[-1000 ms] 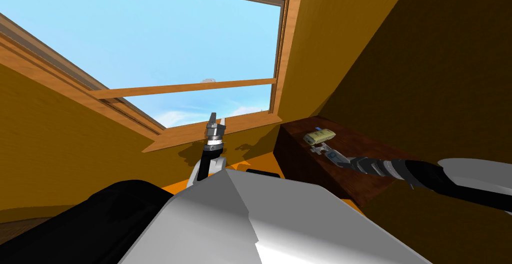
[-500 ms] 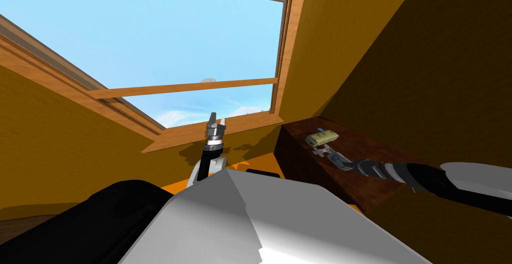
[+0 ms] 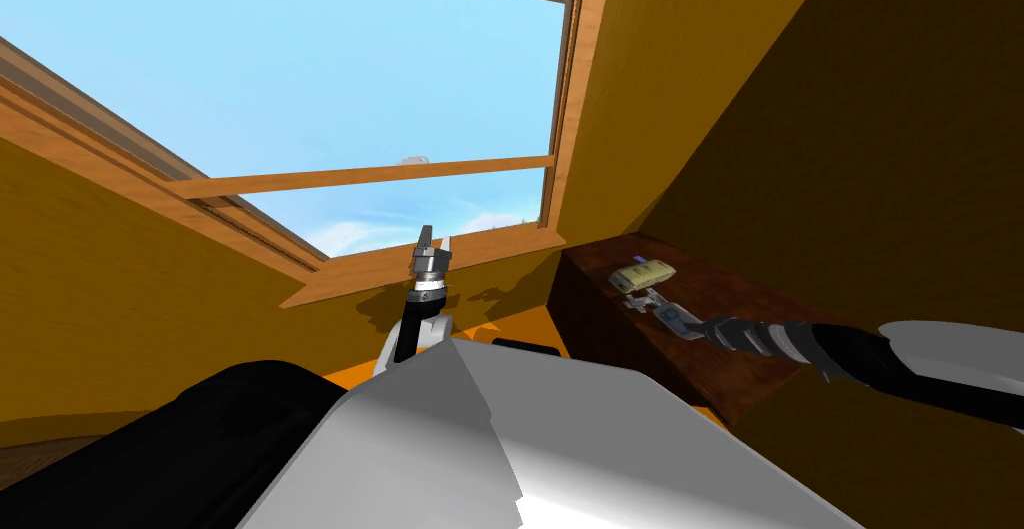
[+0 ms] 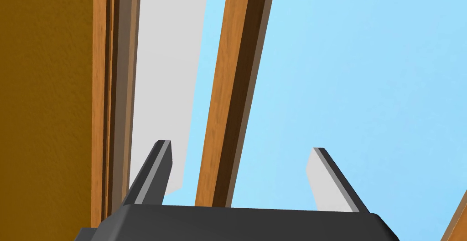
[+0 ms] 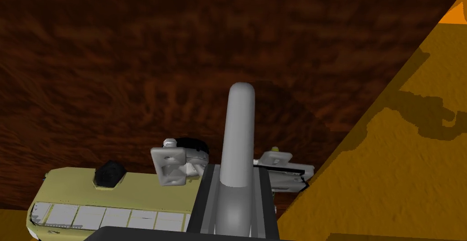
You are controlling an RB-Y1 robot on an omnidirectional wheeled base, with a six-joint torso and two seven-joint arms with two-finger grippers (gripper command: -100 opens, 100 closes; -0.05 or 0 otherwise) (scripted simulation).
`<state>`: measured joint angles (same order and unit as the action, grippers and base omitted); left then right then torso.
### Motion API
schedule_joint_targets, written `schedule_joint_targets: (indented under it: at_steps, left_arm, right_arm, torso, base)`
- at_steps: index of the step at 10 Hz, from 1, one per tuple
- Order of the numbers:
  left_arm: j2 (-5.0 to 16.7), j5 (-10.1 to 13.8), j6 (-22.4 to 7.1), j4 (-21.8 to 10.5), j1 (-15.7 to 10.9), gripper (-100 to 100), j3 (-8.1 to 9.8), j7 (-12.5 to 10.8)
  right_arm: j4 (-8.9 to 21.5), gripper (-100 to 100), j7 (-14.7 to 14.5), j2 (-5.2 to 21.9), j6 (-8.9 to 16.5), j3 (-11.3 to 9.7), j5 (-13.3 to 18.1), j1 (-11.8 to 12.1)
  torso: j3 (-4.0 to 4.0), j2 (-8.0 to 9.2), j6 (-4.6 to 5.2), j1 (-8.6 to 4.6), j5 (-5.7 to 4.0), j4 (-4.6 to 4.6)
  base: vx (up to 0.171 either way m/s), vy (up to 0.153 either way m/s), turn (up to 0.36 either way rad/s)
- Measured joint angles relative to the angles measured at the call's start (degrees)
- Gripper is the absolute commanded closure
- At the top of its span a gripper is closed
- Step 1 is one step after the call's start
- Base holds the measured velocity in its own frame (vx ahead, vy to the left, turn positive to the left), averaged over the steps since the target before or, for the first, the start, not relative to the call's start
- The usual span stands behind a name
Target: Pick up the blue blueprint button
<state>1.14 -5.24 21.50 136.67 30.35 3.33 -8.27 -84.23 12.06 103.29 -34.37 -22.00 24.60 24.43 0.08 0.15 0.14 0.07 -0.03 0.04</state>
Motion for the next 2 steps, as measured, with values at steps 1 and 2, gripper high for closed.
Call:
schedule_joint_targets:
  at_steps: [1,2]
  left_arm:
    - [0.0,0.0,0.0,0.0,0.0,0,0.00,0.0]
    - [0.0,0.0,0.0,0.0,0.0,0,0.00,0.0]
  right_arm:
    - [-0.6,100,0.5,1.3,-0.4,0.4,-0.6,0.1]
    - [-0.7,0,0.5,1.5,-0.5,0.5,-0.7,0.1]
  torso:
    - [0.09,0.16,0.04,-0.02,0.02,0.03]
    - [0.07,0.11,0.01,0.00,-0.01,0.03]
  base:
    - [-0.032,-0.011,-0.021]
    - [-0.005,-0.001,0.002]
